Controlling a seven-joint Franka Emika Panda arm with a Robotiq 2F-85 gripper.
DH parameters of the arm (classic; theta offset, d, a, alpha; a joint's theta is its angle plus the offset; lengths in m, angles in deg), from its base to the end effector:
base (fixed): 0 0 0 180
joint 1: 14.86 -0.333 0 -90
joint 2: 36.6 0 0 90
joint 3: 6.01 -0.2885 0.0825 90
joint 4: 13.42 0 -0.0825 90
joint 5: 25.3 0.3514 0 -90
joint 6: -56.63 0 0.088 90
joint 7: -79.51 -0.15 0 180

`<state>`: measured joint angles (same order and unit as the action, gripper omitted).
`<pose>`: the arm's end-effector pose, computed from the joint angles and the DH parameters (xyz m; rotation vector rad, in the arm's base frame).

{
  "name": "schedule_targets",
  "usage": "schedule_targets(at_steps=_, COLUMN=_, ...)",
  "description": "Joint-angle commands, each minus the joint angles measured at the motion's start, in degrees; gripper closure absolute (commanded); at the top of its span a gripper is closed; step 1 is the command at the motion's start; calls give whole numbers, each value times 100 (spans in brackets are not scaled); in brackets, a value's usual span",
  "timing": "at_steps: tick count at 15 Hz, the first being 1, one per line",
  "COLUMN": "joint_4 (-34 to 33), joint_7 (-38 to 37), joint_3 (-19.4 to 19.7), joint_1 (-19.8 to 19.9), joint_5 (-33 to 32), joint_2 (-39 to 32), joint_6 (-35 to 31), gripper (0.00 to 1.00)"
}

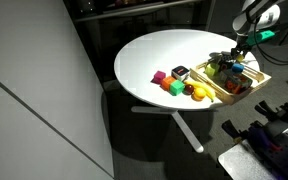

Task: Put the plushy cube and yellow plastic fruit on the right and in the crate

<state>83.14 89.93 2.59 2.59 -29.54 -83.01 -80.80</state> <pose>0.5554 -0.2724 0.0888 3.0014 -0.2628 -0.2044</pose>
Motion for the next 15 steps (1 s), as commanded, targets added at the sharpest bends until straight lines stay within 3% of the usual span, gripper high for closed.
schedule_targets(at_steps=1, joint_4=-165, joint_7=20, joint_3=5, joint_1=4, joint_5=2, joint_2=-4, joint_6=105, gripper=66)
schedule_targets(at_steps=15, joint_4=272, joint_7=74, joint_3=2, joint_1=-307, joint_5=-122, joint_2=823, joint_6=399, gripper=66)
